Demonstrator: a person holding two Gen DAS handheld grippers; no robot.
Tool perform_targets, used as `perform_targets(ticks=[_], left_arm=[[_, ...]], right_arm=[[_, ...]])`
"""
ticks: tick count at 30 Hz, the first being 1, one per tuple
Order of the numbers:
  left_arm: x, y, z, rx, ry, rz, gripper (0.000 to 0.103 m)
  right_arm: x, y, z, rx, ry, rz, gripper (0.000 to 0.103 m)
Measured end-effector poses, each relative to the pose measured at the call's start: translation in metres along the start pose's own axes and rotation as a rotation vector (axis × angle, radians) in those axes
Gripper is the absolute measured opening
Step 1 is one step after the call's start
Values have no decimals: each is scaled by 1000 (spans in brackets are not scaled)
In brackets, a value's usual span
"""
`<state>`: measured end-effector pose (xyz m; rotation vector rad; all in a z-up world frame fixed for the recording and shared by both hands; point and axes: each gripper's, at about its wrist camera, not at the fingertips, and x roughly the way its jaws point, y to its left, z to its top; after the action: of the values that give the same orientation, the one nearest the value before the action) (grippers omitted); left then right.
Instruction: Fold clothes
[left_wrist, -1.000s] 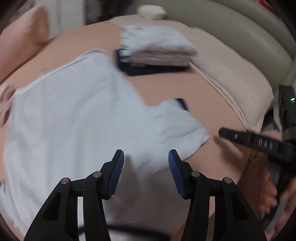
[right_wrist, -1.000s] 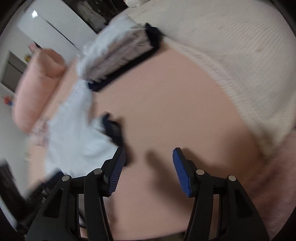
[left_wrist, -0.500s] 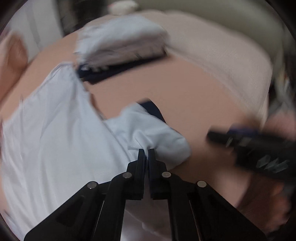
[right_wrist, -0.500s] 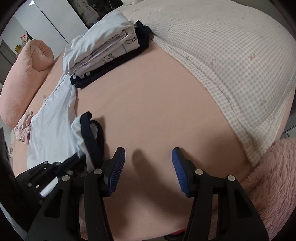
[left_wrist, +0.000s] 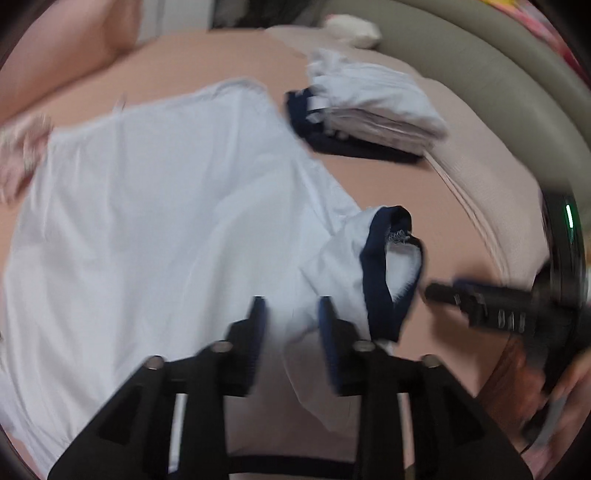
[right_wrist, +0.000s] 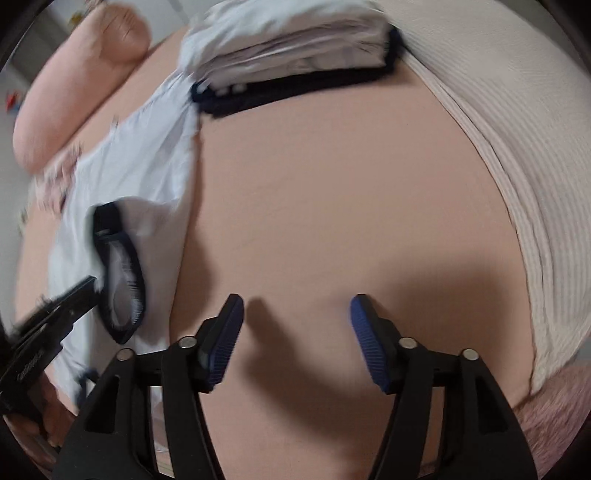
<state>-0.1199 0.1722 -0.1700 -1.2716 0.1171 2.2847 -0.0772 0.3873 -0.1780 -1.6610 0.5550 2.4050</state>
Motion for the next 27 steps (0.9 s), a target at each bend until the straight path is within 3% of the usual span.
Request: perform_targets(ticks=[2,7,11,13,16,20,23,27], left_arm=[[-11,-9,-4,59,-39,27,48],[-10,-25,-3,210,-2,5,48],[1,-33,3,242,4,-18,48],[12,-34,11,232,3,11,47],[22,-12,29,85,-22,116,28],[12,35,38,-151,-55,174,28],[-2,45,32,-164,-71,207,30],[-13,40,16,-112,-79,49,30]], right_arm=[[-2,11,6,-42,-15,49,63],[7,41,17,-181,-6,129,63],[-10,33,28,-111,-102,339,63],[-25,28,30,-84,-173,418,63],[-34,27,28,-77,-232,387,63],[-25,11,24,-51,-186,263,63],[-9,12,19,-86,-115,190,63],[-7,31,14,-186,-117,198,63]])
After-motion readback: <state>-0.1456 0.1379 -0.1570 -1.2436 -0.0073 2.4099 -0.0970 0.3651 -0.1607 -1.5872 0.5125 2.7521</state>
